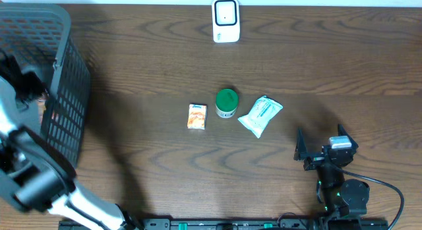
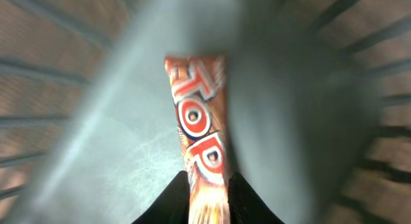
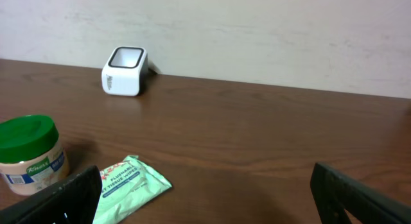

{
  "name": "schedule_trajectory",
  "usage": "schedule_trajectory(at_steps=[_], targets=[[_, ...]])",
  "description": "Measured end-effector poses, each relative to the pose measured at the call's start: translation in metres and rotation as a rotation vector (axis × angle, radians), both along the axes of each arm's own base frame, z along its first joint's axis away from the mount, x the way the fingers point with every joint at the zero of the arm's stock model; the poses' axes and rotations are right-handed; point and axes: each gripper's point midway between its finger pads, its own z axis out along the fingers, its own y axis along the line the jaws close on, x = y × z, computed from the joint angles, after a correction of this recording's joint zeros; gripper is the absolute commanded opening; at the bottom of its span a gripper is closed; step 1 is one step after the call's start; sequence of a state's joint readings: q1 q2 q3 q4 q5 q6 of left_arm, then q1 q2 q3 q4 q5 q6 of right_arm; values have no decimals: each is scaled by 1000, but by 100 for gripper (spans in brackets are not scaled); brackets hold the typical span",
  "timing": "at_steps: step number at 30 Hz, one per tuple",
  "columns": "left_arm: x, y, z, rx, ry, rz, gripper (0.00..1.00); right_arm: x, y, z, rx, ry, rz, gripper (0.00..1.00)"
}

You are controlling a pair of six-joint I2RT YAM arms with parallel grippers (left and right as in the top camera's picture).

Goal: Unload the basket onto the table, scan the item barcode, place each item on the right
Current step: 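Grasp the red TOP chocolate bar with the left gripper and lift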

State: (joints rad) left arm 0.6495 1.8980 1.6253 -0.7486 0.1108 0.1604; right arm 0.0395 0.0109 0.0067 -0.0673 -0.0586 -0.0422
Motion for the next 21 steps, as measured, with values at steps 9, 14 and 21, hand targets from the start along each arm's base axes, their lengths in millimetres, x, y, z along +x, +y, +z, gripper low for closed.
schedule_trajectory(at_steps=[9, 14, 21], targets=[[-18, -47, 201, 239, -442, -3, 56, 0, 0, 0, 0, 0, 0, 99], [-36, -59, 241, 277, -541, 18, 98, 0, 0, 0, 0, 0, 0, 99], [-20, -33, 155, 109, -340, 128, 98, 0, 0, 0, 0, 0, 0, 99]])
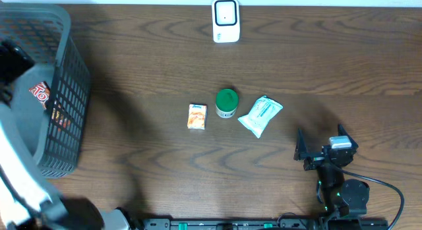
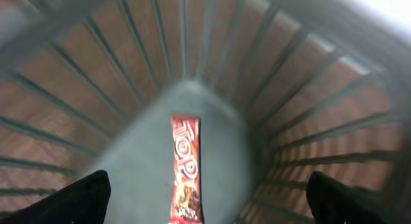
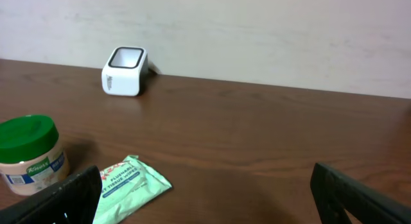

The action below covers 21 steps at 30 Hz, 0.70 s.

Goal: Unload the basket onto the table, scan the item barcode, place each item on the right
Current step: 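Grasp the red TOP chocolate bar with the left gripper and lift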

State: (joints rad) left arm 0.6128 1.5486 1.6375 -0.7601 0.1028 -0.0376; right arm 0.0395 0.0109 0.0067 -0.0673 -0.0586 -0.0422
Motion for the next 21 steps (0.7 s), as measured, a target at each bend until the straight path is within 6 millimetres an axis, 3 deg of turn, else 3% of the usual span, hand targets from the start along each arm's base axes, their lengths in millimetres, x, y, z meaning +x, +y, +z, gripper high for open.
schedule_trajectory(at_steps=[3, 6, 21], targets=[[11, 9, -57, -92, 117, 16, 98, 0, 0, 0, 0, 0, 0, 99], [17, 14, -98, -152, 198, 21, 98, 0, 0, 0, 0, 0, 0, 99], [20, 15, -239, -379, 436, 110, 98, 0, 0, 0, 0, 0, 0, 99]])
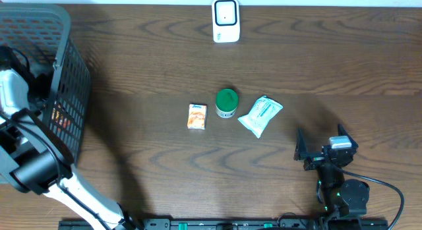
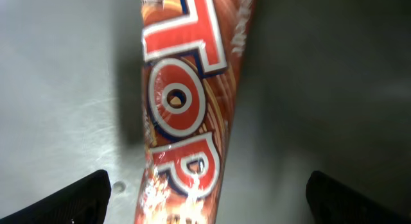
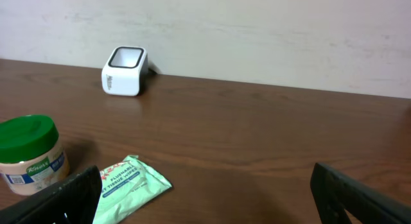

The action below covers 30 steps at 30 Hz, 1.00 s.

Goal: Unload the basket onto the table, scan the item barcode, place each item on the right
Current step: 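Grasp the red TOP chocolate bar with the left gripper and lift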

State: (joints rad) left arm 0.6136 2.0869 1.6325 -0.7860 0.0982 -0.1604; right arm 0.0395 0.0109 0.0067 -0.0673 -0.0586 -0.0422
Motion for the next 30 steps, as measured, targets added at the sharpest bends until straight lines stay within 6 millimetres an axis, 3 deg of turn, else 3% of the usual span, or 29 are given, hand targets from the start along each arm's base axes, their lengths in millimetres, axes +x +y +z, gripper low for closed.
schedule_trajectory(at_steps=[3, 17, 21, 24, 27, 30], targets=[[-1, -1, -10, -16, 17, 13, 98, 0, 0, 0, 0, 0, 0, 99], [-1, -1, -11, -18, 16, 24, 99, 0, 0, 0, 0, 0, 0, 99], [-6, -2, -23, -29, 52, 29, 77, 0, 0, 0, 0, 0, 0, 99], [-9, 2, -23, -10, 70, 39, 64, 0, 0, 0, 0, 0, 0, 99], [-14, 5, -24, 7, 94, 43, 46, 0, 0, 0, 0, 0, 0, 99], [-19, 7, -24, 24, 117, 48, 40, 0, 0, 0, 0, 0, 0, 99]])
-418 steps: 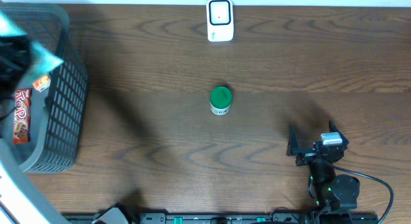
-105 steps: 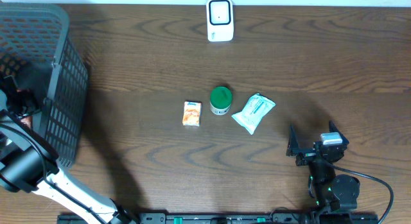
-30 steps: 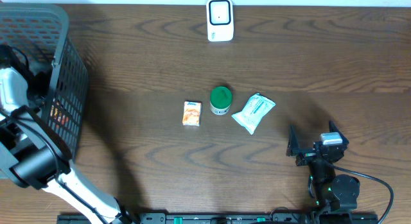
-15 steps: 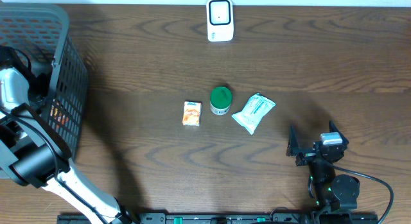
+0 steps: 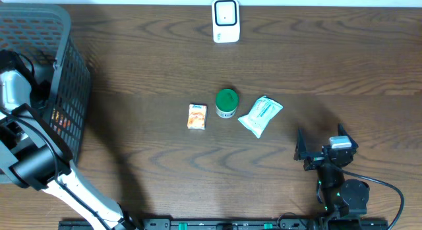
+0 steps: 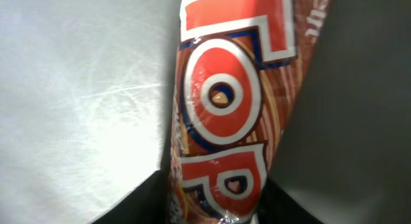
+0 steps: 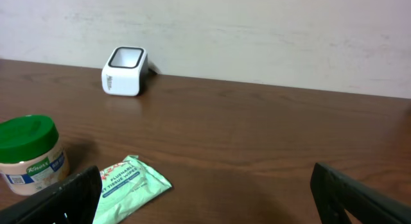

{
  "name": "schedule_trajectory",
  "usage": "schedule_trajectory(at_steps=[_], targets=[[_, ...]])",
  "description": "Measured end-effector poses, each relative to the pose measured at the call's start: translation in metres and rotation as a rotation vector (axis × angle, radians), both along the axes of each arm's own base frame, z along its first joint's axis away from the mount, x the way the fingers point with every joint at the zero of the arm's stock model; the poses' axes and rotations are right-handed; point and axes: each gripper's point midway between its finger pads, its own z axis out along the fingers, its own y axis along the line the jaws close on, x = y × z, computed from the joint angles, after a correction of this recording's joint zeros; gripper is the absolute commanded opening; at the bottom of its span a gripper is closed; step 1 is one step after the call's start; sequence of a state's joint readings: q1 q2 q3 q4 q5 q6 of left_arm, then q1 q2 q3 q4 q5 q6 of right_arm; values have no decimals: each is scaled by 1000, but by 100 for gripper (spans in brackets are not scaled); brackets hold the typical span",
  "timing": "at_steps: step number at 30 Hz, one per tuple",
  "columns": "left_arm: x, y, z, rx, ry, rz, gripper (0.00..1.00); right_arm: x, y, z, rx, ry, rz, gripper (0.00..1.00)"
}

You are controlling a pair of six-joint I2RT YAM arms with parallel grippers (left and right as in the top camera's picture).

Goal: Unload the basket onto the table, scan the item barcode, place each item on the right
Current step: 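Grasp the red TOP chocolate bar with the left gripper and lift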

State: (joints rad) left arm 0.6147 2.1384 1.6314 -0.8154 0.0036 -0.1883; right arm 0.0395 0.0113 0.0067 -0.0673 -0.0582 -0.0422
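A red snack bar (image 6: 225,102) with "TOP" in big letters lies on the grey floor of the basket (image 5: 66,39) at the table's left. My left gripper (image 6: 212,211) is down in the basket, shut on the bar's near end, one dark finger (image 6: 138,201) on each side of it. The white barcode scanner (image 5: 225,20) stands at the far edge of the table, also in the right wrist view (image 7: 124,71). My right gripper (image 5: 323,151) rests open near the front right, holding nothing.
In the middle of the table stand a small orange box (image 5: 197,116), a green-lidded jar (image 5: 226,103) and a pale green wipes packet (image 5: 260,115). The basket's tall slatted walls surround the left arm (image 5: 16,91).
The left gripper's fingers stood wide apart over the bar; now they are closed against its near end. The right arm and the table items have not moved.
First the left gripper's fingers were close round the bar's end inside the basket. Then it was open and higher, with the bar lying on the basket floor. Then it was low over the bar, still open, and now it is shut on it.
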Motion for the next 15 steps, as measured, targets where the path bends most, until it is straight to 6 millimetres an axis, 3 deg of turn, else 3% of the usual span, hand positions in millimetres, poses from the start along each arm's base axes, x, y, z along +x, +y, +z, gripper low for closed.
schedule_trajectory(at_steps=[2, 5, 8, 10, 12, 15], targets=[[-5, 2, 1, 11, 25, -1, 38, 0, 0, 0, 0, 0, 0, 99], [-17, 5, 6, 18, 74, 11, 27, 0, 0, 0, 0, 0, 0, 99], [-17, 18, 26, 47, 60, 28, 21, 0, 0, 0, 0, 0, 0, 99], [-12, 30, 55, 90, 8, 47, 21, 0, 0, 0, 0, 0, 0, 99], [-7, 41, 102, 158, -90, 68, 20, 0, 0, 0, 0, 0, 0, 99], [-4, 42, 182, 254, -275, 92, 10, 0, 0, 0, 0, -1, 0, 99]])
